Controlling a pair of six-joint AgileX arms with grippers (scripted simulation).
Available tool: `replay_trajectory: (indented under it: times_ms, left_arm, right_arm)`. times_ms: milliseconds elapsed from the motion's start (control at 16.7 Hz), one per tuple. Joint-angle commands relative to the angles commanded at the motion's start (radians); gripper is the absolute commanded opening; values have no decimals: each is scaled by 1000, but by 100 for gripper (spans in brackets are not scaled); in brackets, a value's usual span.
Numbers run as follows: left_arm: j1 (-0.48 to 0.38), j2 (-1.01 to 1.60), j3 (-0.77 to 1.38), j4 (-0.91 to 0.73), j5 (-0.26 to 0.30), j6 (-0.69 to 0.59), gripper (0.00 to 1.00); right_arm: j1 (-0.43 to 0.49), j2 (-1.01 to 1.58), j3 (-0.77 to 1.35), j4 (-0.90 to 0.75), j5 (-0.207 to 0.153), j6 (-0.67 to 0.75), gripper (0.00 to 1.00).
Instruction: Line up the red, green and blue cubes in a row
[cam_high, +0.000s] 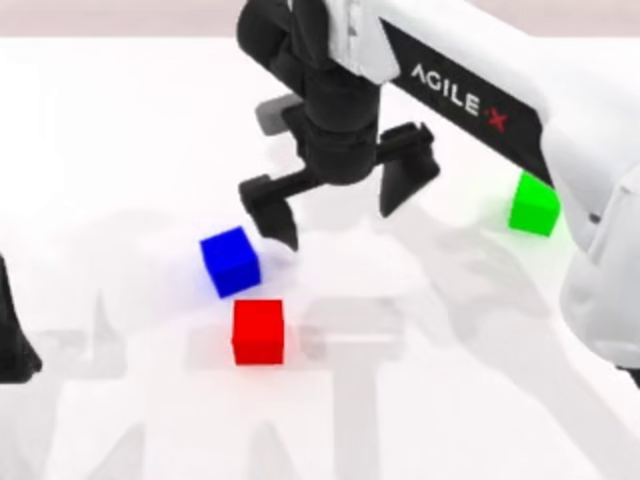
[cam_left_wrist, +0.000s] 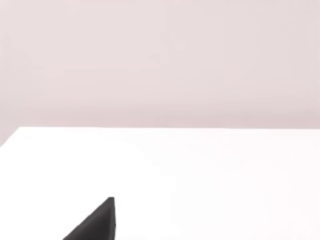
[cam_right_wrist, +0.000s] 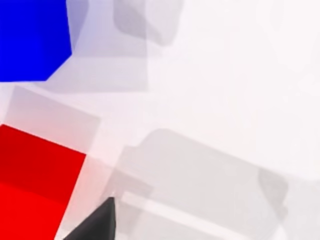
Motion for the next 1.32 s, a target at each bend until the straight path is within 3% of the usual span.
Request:
replay_trajectory:
  times_ms: [480, 720, 960, 1320]
  left_arm:
    - [0, 0, 0, 0, 0, 0, 100]
    - [0, 0, 0, 0, 0, 0, 100]
    - [0, 0, 0, 0, 0, 0, 100]
    - [0, 0, 0, 0, 0, 0, 100]
  right_arm:
    - [-275, -65, -176, 64, -13, -830, 100]
    - [-391, -111, -251, 106, -17, -1153, 100]
    - [-458, -147, -294, 137, -19, -1309, 100]
    - [-461, -148, -296, 140, -19, -1323, 100]
